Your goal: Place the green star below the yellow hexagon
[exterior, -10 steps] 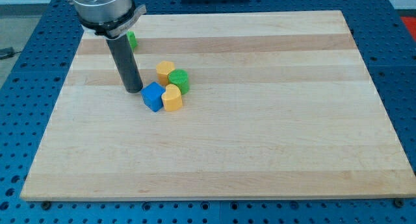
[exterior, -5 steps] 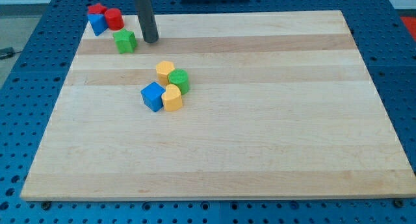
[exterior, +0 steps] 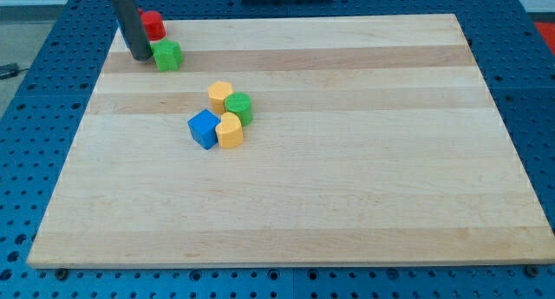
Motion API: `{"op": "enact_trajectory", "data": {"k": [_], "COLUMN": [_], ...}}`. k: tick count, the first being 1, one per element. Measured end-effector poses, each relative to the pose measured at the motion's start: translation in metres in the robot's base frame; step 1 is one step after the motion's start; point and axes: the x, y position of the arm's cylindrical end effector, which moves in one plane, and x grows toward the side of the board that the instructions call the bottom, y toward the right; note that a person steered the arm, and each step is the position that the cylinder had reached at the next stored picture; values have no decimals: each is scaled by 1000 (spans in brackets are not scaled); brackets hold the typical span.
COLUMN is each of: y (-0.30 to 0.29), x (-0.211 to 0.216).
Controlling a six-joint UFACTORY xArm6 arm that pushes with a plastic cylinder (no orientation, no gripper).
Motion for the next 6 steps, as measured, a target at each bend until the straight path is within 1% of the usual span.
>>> {"op": "enact_trajectory", "data": {"k": [1, 2, 3, 4, 5, 6], "y": [1, -10, 3, 39, 39, 14], "x": [4, -20, -44, -44, -28, -4]}}
